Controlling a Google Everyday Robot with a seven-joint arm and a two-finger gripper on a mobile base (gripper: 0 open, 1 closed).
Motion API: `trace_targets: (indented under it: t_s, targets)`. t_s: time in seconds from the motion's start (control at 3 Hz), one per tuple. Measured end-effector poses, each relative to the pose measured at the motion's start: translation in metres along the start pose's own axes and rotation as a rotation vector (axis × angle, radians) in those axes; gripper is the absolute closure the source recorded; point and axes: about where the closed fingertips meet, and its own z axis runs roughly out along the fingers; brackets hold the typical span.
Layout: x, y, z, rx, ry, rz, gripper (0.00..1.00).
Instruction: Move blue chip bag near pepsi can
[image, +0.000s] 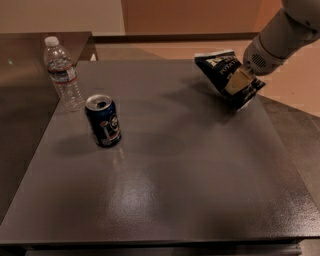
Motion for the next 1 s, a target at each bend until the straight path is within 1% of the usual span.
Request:
trace_targets:
  t_s: [0.33,0.67,1.0]
  targets:
    - [-0.019,0.048,-0.025,-0.085,-0.029,-0.043,1.0]
    - [-0.042,0.107,-0.045,-0.172,-0.055,-0.08,1.0]
    - [-0.058,0.156,-0.042,-0.241,-0.049,-0.101,1.0]
